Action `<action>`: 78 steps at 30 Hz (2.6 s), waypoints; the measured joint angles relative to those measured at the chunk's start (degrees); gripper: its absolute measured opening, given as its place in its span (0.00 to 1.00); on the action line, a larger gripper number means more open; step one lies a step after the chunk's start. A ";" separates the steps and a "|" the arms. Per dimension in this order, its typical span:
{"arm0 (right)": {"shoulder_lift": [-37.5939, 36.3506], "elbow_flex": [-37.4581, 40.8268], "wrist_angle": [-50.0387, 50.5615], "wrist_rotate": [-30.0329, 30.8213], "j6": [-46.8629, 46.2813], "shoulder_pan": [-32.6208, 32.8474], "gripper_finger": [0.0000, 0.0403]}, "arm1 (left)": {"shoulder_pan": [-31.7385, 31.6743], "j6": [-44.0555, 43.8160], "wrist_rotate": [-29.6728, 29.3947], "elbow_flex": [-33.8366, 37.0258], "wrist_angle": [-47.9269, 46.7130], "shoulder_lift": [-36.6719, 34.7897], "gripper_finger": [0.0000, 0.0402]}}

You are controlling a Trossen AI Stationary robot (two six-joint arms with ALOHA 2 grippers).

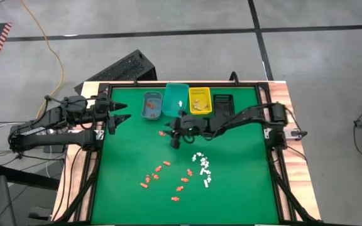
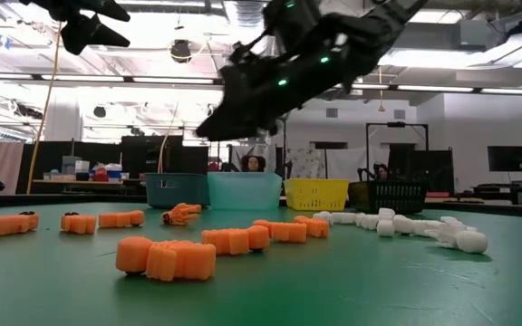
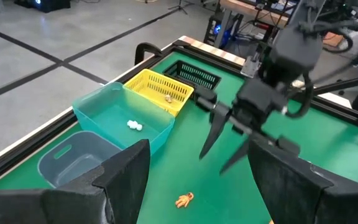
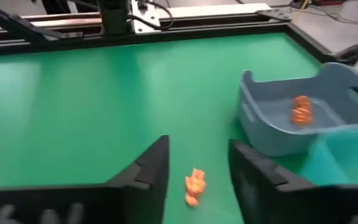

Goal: Sort Halloween decoration
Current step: Put the orange skeleton toy into the black bin

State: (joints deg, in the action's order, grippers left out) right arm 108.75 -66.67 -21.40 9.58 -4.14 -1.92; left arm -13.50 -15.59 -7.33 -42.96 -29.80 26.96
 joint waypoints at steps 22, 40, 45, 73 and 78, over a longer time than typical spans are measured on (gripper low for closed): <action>17.38 -9.71 2.05 4.04 -9.35 -0.37 0.55 | 0.00 0.60 0.64 0.00 -0.79 0.00 0.65; 18.34 -9.82 5.97 6.46 -12.40 0.76 0.08 | 0.00 0.83 0.66 0.00 -0.76 0.00 0.65; 15.77 -9.53 7.05 4.98 -12.59 1.36 0.02 | 0.02 0.83 0.66 0.00 -0.76 0.00 0.65; -31.03 24.55 16.75 33.27 -19.49 -3.16 0.03 | 0.00 1.43 0.46 0.00 -0.19 0.00 0.65; -37.63 28.60 29.04 38.62 -29.18 -5.66 0.03 | 0.00 0.83 0.46 0.00 -0.20 0.00 0.65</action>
State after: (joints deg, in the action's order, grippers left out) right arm 71.12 -38.07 7.64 48.21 -33.32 -7.58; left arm -13.50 -14.76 -6.87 -42.96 -30.00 26.96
